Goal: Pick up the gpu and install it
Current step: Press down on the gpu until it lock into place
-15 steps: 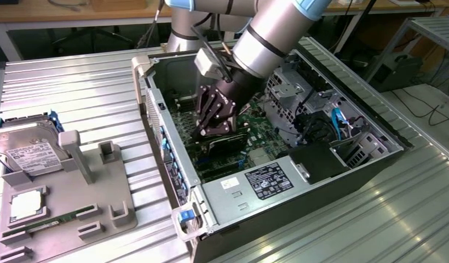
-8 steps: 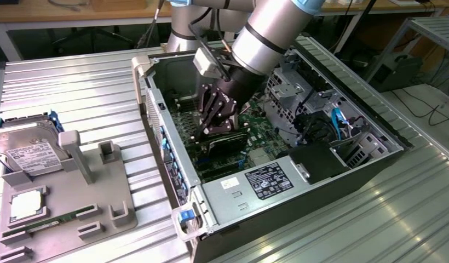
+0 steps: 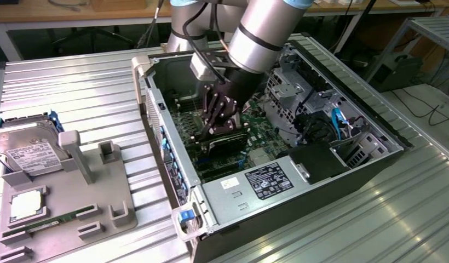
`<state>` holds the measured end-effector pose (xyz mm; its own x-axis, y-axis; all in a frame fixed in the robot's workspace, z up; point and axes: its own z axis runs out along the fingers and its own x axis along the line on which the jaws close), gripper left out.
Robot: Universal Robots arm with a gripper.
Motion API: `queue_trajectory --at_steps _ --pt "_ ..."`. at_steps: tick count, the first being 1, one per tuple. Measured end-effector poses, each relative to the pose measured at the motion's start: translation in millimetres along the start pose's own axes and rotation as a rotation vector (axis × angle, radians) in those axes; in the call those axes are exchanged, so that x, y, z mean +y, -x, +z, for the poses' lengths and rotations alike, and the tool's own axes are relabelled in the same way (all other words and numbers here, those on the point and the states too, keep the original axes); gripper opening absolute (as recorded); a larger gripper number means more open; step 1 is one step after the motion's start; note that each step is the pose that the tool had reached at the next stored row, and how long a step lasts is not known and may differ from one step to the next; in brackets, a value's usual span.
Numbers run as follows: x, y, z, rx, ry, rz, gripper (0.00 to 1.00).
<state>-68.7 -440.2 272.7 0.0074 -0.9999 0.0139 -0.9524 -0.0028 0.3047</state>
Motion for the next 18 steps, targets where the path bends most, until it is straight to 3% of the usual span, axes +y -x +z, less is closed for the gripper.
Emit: queue_trajectory --at_steps 5,10,12,13,15,18 --pt "2.7 2.8 -3.7 0.0139 -0.0329 0.005 0.11" --pt "7.6 3.2 -6.5 0.0169 -0.0646 0.006 0.11" --pt "9.0 3.2 -6.3 0.018 -0.0872 0.007 0.11" --pt "9.7 3.2 -6.1 0.0188 -0.1015 0.008 0.11" --pt "11.2 3.2 -5.6 0.0204 -0.1227 0.008 0.11" --pt "14.2 3.2 -4.6 0.0218 -0.1493 0.009 0.11"
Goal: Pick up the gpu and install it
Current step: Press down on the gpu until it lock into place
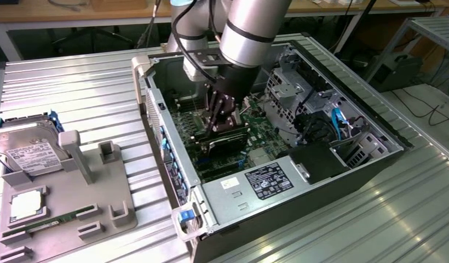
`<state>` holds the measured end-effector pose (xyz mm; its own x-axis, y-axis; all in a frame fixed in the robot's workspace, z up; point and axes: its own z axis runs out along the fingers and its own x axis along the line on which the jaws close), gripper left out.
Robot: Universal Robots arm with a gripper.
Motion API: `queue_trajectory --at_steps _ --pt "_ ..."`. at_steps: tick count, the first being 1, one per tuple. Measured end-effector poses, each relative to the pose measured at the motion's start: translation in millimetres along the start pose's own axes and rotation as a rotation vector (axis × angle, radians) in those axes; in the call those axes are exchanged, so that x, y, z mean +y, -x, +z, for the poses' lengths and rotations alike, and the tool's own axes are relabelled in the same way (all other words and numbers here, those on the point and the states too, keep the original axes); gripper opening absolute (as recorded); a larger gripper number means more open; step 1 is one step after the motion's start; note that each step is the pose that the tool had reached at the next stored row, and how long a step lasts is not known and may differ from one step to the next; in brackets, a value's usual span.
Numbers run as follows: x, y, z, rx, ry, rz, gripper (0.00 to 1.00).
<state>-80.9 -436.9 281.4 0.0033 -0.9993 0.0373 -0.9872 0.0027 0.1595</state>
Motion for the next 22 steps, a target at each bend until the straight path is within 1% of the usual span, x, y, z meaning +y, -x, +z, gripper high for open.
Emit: queue_trajectory --at_steps 1,2,3,4,5,6,7,8,9,10,11,17,20,22 --pt "14.9 0.1 2.4 0.0055 -0.0324 0.002 0.11" --pt "22.0 0.8 3.8 0.0311 -0.0955 0.008 0.11" --pt "30.4 0.9 4.5 0.0373 -0.1563 0.012 0.11" --pt "34.3 0.7 5.6 0.0348 -0.1558 0.011 0.11" --pt "34.7 0.2 5.7 0.035 -0.1512 -0.003 0.11" --pt "38.8 -0.4 7.3 0.0358 -0.1504 -0.01 0.11" --pt "42.8 -0.1 13.0 0.0357 -0.1505 -0.009 0.11" --pt "43.6 0.1 20.8 0.0368 -0.1499 -0.01 0.11" --pt "43.7 0.2 20.0 0.0242 -0.1507 -0.011 0.11" --pt "45.2 0.0 10.4 0.0203 -0.1509 -0.011 0.11" --pt "46.2 -0.1 4.8 0.0191 -0.1508 -0.011 0.11" --pt "46.9 -0.3 0.2 0.0179 -0.1508 -0.011 0.11" --pt "47.3 -0.4 -1.6 0.0151 -0.1511 -0.011 0.11" --pt "47.3 -0.4 -1.6 0.0149 -0.151 -0.011 0.11"
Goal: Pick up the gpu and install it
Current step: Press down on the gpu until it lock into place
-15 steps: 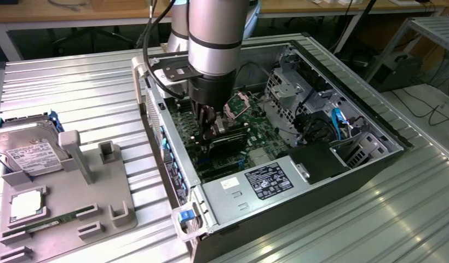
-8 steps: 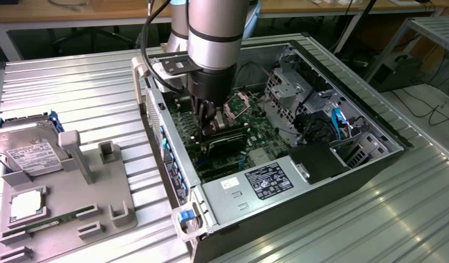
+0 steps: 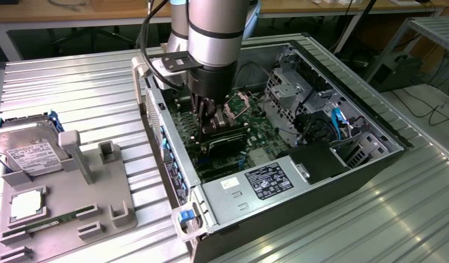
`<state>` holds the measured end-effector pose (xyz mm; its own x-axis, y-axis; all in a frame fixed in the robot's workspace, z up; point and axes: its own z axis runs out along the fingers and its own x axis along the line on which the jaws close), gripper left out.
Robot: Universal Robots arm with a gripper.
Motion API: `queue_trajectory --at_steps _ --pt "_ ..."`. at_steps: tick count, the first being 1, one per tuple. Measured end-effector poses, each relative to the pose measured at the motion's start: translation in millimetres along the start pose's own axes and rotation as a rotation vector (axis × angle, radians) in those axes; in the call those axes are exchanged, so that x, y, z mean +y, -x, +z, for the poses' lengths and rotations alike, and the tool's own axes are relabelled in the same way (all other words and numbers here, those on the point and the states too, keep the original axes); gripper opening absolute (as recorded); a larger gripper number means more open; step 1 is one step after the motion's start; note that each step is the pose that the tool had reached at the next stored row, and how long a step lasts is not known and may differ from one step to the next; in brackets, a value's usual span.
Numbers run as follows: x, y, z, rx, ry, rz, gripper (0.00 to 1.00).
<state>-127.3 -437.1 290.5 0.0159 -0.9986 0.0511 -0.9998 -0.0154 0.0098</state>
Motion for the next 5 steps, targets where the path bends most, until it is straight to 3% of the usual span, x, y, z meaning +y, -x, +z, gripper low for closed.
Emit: queue_trajectory --at_steps 5 --pt "0.0 0.0 -0.1 0.0 0.0001 0.0 0.11"
